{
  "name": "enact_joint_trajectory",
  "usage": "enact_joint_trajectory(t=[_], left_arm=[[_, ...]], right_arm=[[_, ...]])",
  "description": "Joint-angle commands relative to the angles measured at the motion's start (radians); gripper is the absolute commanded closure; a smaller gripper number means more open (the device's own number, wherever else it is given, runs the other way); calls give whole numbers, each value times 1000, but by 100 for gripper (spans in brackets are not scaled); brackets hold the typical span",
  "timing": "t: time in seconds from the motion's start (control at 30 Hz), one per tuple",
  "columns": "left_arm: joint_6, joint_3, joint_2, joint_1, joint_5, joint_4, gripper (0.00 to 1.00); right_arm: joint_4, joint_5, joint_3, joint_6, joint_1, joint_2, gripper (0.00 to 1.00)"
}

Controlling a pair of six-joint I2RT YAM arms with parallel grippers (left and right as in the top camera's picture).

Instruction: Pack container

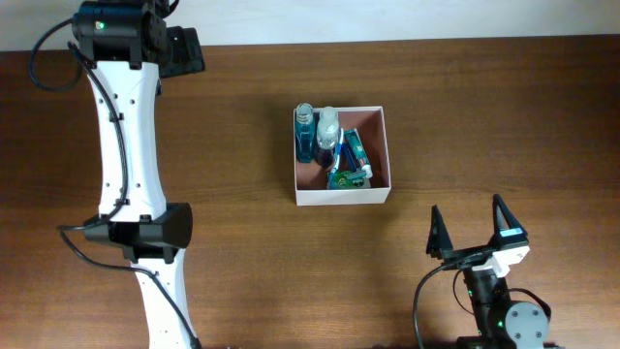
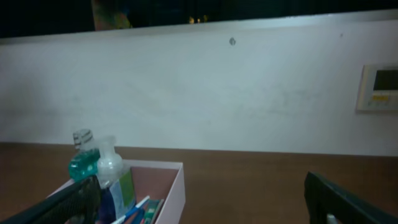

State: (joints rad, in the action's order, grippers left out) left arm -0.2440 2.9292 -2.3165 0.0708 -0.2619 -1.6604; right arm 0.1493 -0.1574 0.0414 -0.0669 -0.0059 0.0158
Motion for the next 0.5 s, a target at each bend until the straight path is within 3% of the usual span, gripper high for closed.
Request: enact_joint_trajectory(t=[0.0,0.33,0.47], left_arm=[[-5,-2,19,-2,0,-2,1],[-6,-2,19,-2,0,-2,1],[-5,-2,19,-2,0,-2,1]], right_arm=[[1,15,-36,8,-22,-13,1],[-223,16,-36,7,-35,-13,1],[-214,12,-36,8,-36,-13,1]])
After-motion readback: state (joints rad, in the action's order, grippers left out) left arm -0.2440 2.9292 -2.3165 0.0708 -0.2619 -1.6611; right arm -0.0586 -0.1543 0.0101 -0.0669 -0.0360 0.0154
